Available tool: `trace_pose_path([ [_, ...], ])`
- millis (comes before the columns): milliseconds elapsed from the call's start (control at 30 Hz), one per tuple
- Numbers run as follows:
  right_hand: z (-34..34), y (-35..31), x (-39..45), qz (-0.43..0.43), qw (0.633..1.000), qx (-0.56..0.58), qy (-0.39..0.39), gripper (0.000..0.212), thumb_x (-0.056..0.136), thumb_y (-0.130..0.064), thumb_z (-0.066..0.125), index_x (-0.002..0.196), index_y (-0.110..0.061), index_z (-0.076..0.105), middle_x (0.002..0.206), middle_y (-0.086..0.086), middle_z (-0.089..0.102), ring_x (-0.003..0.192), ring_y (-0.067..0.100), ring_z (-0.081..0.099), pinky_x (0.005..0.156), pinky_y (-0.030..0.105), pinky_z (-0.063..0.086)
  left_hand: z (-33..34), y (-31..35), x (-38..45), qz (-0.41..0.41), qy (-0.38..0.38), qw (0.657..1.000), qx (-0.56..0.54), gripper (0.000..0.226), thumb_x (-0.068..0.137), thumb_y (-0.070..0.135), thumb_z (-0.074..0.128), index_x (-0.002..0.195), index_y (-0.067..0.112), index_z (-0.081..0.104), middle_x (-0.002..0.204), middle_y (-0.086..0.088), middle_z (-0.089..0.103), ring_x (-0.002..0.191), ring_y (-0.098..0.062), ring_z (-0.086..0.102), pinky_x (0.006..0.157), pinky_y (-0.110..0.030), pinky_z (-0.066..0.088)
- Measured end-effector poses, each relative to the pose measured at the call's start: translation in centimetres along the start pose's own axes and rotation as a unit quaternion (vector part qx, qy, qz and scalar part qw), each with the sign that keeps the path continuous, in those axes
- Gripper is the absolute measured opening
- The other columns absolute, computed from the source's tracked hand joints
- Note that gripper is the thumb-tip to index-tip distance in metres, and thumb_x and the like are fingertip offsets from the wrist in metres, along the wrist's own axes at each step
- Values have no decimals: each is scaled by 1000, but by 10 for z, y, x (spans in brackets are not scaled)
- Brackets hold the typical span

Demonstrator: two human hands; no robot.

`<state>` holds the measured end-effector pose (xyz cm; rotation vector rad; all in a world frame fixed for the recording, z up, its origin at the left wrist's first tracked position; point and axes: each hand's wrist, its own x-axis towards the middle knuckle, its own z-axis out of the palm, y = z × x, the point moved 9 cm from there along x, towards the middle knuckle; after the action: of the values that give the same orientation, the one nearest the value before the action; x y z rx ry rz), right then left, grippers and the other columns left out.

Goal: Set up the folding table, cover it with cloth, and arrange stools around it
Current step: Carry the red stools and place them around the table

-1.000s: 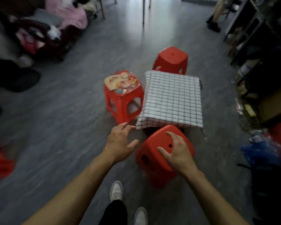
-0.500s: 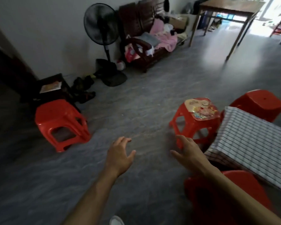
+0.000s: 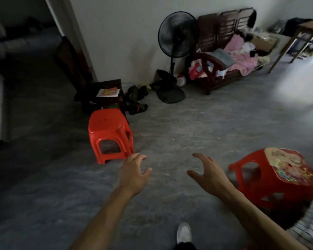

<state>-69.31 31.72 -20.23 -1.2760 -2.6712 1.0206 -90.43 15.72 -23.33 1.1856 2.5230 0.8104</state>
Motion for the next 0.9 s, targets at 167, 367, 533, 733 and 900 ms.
trace_pose_path([
  [167,13,-14,104,-25,999,4,-27,66,89,-48,65,146,-29,37,147,5,44,123,22,53,99,31,41,7,-31,60,-34,3,999,17,61,71,54,48,115,16,67,117,-1,64,112,-21,59,100,-31,43],
  [367,14,-45,215,-65,995,18,-77,66,90,-43,65,146,-22,38,147,8,45,132,23,46,103,29,37,-22,-46,134,-72,32,994,75,60,71,52,49,116,18,68,121,-4,63,112,-28,60,100,-38,46],
  [533,11,-103,293,-126,986,15,-105,66,90,-36,67,146,-18,38,144,8,48,131,24,46,99,25,36,-75,-68,174,-127,101,984,78,56,72,50,50,115,18,68,119,-2,64,109,-26,60,98,-35,46],
  [733,34,-166,356,-187,972,34,-134,57,88,-27,71,139,-17,47,138,2,54,130,21,46,95,17,29,-83,-128,209,-186,108,975,54,56,71,52,50,115,23,67,119,4,64,112,-20,57,100,-34,44],
  [900,65,-201,410,-173,973,7,-152,60,87,-29,73,140,-20,47,136,4,54,128,19,48,92,13,29,-89,-175,257,-214,134,968,0,47,69,49,53,109,27,67,108,7,64,101,-20,59,92,-36,49],
])
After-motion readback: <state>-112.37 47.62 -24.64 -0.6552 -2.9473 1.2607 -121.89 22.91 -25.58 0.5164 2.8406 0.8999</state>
